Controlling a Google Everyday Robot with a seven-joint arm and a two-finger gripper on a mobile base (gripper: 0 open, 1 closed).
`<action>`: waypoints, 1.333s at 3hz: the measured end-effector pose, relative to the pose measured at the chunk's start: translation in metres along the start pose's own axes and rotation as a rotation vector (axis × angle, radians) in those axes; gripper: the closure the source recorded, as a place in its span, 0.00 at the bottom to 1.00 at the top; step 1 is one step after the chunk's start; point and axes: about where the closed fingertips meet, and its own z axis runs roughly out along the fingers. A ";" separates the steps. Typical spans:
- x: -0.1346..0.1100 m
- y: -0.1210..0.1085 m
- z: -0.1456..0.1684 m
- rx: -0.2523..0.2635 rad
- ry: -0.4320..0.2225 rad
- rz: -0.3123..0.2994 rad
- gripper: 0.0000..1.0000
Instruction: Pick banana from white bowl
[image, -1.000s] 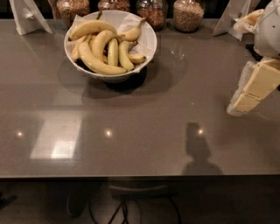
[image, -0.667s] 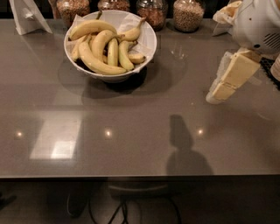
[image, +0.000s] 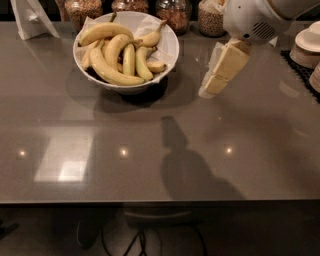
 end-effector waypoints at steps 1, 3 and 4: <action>-0.036 -0.024 0.037 -0.017 -0.069 -0.091 0.00; -0.047 -0.031 0.047 0.013 -0.078 -0.067 0.00; -0.073 -0.044 0.079 0.037 -0.113 -0.010 0.00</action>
Offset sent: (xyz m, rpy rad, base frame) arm 0.0247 0.0323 0.0000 0.0107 -0.0284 0.0785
